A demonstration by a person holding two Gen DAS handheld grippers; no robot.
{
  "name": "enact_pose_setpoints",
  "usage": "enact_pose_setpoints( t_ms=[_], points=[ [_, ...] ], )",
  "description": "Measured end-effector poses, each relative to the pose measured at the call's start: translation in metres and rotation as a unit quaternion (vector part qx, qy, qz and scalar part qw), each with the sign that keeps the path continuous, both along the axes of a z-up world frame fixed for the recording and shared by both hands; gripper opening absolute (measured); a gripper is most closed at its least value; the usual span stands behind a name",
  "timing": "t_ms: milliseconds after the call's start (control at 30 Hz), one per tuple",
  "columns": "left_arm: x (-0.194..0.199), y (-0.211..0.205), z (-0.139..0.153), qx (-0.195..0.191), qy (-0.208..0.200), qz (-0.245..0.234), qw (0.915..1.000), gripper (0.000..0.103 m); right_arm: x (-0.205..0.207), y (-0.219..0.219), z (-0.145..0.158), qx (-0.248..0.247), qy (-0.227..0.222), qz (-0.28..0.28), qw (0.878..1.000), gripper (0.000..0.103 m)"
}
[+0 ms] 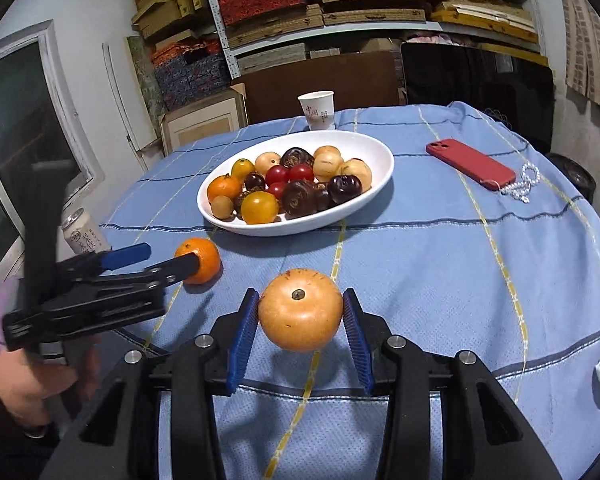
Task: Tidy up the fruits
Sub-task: 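Grasp a round pear with the right tool while the left tool grasps the orange, then carry the orange and pear to the plate and release both with both tools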
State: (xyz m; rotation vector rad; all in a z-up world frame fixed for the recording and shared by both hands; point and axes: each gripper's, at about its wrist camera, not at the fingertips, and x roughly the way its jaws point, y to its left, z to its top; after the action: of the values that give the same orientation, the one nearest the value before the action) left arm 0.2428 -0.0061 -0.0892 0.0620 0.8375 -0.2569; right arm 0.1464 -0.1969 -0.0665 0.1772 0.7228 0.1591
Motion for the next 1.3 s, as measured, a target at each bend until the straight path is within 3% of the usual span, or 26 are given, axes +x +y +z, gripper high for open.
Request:
enact_pose_setpoints(
  t_ms=[267, 333, 400, 600, 700, 867, 967, 1167, 1300],
  points=[
    [0.018, 0.000, -0.012, -0.008, 0.009, 0.040, 0.9991, 0.083, 0.002, 0.008, -0.008, -0.002, -0.001, 0.016, 1.000, 0.043],
    [0.017, -0.003, -0.010, -0.012, 0.003, 0.025, 0.9996, 0.056, 0.001, 0.008, -0.007, -0.003, -0.003, 0.016, 1.000, 0.043],
    [0.011, -0.010, -0.008, 0.003, -0.006, 0.011, 0.9999, 0.046, 0.000, 0.007, -0.005, -0.004, -0.008, 0.012, 1.000, 0.043],
    [-0.004, -0.006, -0.006, 0.003, -0.006, -0.014, 0.9999, 0.045, -0.003, 0.005, 0.001, -0.002, -0.019, 0.008, 1.000, 0.043],
    [-0.021, 0.001, 0.005, -0.003, -0.028, -0.021, 0.9994, 0.045, -0.008, 0.006, 0.011, -0.014, -0.040, 0.006, 0.999, 0.043],
    [-0.053, 0.010, 0.063, -0.009, -0.115, -0.022, 0.9931, 0.045, -0.016, 0.008, 0.048, -0.037, -0.105, 0.004, 0.994, 0.043],
    [-0.057, 0.009, 0.096, -0.012, -0.143, -0.026, 0.9892, 0.045, -0.007, 0.001, 0.068, -0.026, -0.115, -0.002, 0.993, 0.043],
    [-0.020, -0.002, 0.125, -0.031, -0.145, -0.023, 0.9887, 0.045, 0.028, -0.021, 0.097, 0.001, -0.124, -0.028, 0.992, 0.043],
    [0.025, -0.017, 0.122, -0.040, -0.128, -0.017, 0.9908, 0.045, 0.072, -0.034, 0.102, 0.016, -0.111, -0.043, 0.993, 0.043]
  ],
)
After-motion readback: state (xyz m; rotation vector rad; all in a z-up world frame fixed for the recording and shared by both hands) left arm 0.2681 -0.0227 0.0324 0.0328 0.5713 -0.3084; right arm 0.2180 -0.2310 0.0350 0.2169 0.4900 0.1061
